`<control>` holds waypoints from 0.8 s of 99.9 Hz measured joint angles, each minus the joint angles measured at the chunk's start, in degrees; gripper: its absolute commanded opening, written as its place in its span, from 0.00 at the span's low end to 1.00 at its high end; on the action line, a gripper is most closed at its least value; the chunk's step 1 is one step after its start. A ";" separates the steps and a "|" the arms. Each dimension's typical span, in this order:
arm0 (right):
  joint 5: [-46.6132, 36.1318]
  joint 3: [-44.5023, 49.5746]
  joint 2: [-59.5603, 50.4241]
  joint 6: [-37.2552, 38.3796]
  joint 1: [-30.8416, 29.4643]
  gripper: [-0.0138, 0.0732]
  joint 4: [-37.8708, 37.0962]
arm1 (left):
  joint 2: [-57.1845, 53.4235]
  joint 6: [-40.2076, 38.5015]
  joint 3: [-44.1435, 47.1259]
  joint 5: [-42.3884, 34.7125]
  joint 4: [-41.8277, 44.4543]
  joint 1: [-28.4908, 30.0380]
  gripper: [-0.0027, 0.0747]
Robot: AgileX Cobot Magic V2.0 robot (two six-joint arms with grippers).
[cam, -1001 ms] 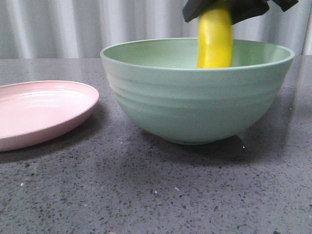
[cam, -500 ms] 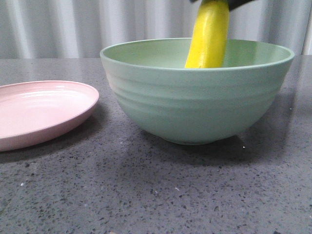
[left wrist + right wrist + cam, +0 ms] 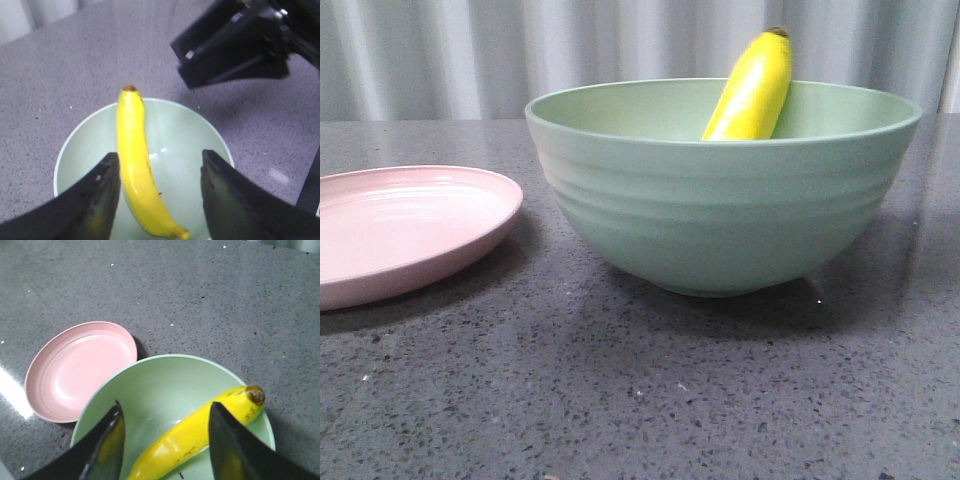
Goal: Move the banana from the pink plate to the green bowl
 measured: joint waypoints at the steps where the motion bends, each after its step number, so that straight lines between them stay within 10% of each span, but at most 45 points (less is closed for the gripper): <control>1: 0.22 0.00 -0.25 0.00 0.00 0.45 -0.14 | -0.27 0.00 0.00 0.00 0.00 0.00 0.31; 25: 2.35 2.68 -10.70 0.00 0.00 0.08 -0.66 | -8.33 0.00 3.66 -0.59 0.00 0.00 0.12; 80: -18.64 31.97 -44.74 0.00 0.00 0.09 -0.70 | -38.90 0.00 33.23 -11.47 0.44 0.00 0.01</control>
